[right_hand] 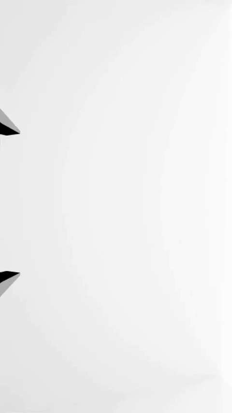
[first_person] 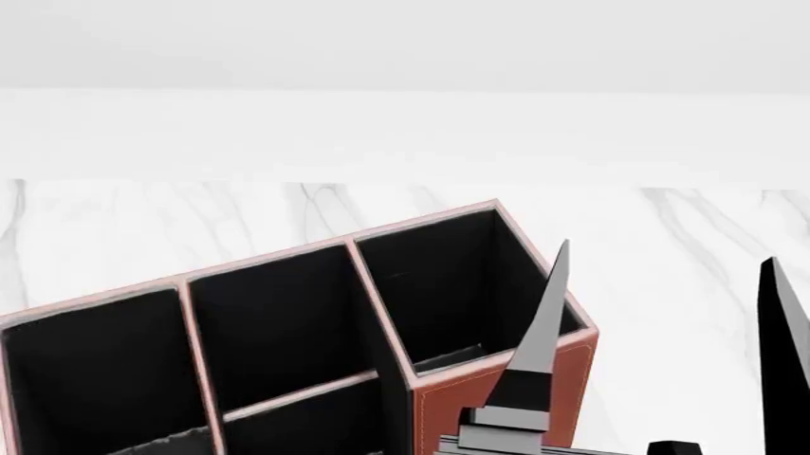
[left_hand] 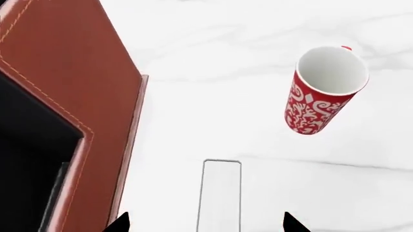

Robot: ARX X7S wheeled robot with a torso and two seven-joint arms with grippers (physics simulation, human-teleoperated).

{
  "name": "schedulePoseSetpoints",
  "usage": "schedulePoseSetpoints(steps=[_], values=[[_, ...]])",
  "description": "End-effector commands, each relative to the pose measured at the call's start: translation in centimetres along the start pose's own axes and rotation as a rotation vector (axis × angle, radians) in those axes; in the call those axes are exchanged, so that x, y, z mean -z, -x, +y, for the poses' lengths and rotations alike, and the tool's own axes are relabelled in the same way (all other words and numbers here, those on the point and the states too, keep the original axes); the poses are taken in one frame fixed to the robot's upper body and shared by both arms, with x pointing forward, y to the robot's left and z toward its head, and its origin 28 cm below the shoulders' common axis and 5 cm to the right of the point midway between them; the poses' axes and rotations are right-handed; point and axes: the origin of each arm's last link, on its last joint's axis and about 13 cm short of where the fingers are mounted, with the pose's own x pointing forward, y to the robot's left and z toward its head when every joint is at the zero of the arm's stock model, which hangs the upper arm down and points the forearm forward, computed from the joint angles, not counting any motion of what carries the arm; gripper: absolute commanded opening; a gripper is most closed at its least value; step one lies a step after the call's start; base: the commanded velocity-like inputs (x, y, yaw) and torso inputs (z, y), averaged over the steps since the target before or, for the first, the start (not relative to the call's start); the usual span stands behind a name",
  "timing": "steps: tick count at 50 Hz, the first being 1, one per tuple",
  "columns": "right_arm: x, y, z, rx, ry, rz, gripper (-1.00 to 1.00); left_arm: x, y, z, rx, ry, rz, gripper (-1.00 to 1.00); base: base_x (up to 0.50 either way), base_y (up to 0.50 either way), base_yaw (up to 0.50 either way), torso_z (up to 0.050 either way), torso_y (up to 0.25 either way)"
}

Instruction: Pick up the book and place it in the front compartment of the caddy.

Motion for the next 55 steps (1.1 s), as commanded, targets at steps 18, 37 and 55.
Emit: schedulePoseSetpoints(steps=[18,37,55], values=[[0.0,0.0,0.1,-0.006,-0.004,0.0,1.0,1.7,-2.7,-0.2,0.029,-0.075,0.188,1.0,0.0,0.0,0.0,0.0,0.0],[0.0,0.0,0.0,-0.003,-0.005,-0.003,1.0,1.8,-3.3,-0.2,0.032,-0.093,0.207,1.0,0.0,0.0,0.0,0.0,0.0],[-0.1,0.0,0.0,-0.002,-0.005,-0.005,1.0,1.6,-3.0,0.2,0.014,-0.096,0.198,-1.0,0.0,0.0,0.0,0.0,0.0]])
